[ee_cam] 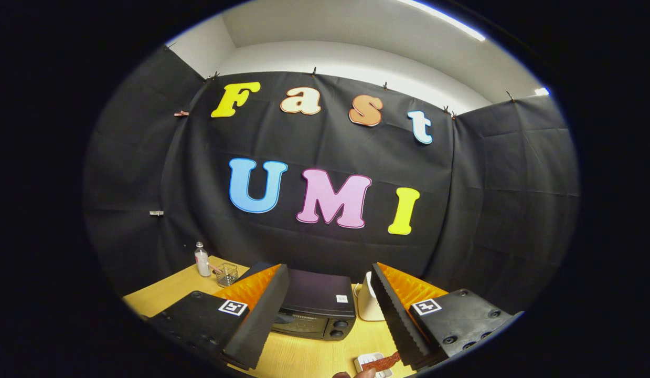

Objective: Open the toaster oven, put the food inside, and close the toaster oven door.

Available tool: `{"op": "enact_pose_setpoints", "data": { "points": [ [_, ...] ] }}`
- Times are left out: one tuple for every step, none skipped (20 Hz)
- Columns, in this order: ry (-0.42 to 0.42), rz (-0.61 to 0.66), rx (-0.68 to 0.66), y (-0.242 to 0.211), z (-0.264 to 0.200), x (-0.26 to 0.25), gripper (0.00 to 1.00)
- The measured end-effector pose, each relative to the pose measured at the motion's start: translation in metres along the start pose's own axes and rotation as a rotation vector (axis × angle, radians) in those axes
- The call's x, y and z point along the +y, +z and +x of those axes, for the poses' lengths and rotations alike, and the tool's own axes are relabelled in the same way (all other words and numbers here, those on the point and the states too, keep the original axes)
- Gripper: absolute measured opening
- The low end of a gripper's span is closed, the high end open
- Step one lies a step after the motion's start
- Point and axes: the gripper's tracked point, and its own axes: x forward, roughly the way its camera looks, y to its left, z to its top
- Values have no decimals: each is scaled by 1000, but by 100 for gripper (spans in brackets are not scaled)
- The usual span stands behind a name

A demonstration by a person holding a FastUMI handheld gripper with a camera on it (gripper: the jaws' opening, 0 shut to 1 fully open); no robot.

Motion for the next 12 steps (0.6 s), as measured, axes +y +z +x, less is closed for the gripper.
{"op": "enact_pose_setpoints", "data": {
  "points": [
    [1, 6, 1, 1, 0, 2, 97],
    [3, 12, 2, 1, 0, 3, 97],
    [2, 16, 2, 1, -1, 3, 97],
    [2, 19, 2, 1, 0, 3, 97],
    [3, 22, 2, 2, 0, 4, 97],
    [6, 26, 3, 0, 1, 5, 97],
    [13, 30, 6, -1, 3, 7, 97],
    [24, 32, 15, -5, 9, 13, 97],
    [37, 36, 28, -12, 17, 23, 97],
    [49, 43, 43, -19, 24, 32, 97],
    [62, 53, 59, -28, 33, 41, 97],
    [71, 63, 78, -38, 39, 50, 97]
  ]
}}
